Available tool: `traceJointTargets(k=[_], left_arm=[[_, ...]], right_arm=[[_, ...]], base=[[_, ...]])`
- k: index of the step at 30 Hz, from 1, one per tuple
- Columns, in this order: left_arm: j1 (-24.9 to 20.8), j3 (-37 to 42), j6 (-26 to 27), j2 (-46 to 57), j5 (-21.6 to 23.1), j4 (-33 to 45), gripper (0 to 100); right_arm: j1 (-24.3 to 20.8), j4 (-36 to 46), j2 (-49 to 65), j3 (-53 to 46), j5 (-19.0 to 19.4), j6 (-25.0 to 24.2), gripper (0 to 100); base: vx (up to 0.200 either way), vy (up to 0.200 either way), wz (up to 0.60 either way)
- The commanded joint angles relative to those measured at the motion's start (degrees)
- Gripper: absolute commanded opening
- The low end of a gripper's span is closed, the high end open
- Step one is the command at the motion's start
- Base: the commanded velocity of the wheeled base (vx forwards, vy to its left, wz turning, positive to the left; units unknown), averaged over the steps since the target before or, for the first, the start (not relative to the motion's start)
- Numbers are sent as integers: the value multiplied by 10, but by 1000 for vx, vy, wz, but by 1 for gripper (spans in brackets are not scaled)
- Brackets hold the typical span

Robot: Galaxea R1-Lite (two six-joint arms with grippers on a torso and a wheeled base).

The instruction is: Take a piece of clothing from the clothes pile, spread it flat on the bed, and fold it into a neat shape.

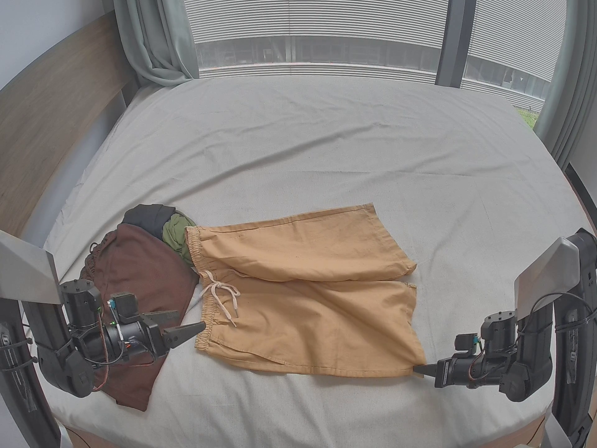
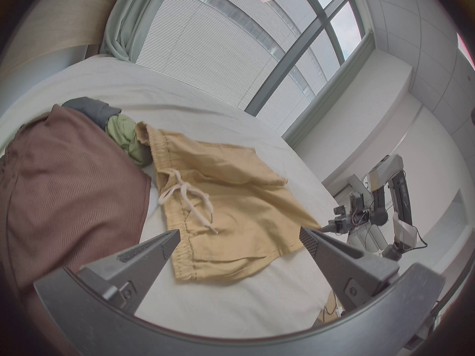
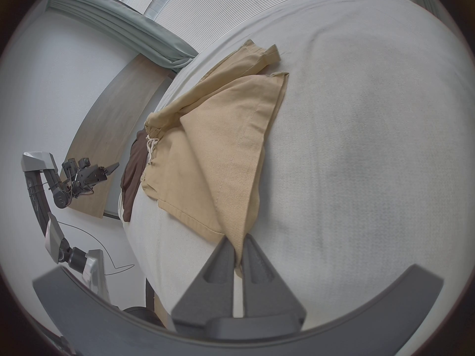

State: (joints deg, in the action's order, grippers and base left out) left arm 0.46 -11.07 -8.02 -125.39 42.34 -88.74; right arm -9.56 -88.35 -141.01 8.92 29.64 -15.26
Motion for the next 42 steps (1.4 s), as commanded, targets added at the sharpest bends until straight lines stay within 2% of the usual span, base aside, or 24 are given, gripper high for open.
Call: traceJointTargets(k=[1,10,11,30,35,42], left_arm=[[8,6,2,-34,2,0,100],[9,5,3,-53,1,1,100],[9,5,3,-60,0,0,100],[2,-11,1,-132,-7,0,100],[1,-37,-3,-163,-33,0,100],[-5,-58,-12,-180,-39,0,100]], right_arm=[[12,0,-2,-2,1,2,0],[11,0,-2,1,1,3,0],[10,0,-2,1,1,3,100],[8,-1,6,-1,1,3,100],[7,-1,6,0,1,3,100],[8,-2,6,3,1,3,100]], base=[[0,0,0],[0,0,0],[0,0,0],[0,0,0],[0,0,0],[0,0,0]])
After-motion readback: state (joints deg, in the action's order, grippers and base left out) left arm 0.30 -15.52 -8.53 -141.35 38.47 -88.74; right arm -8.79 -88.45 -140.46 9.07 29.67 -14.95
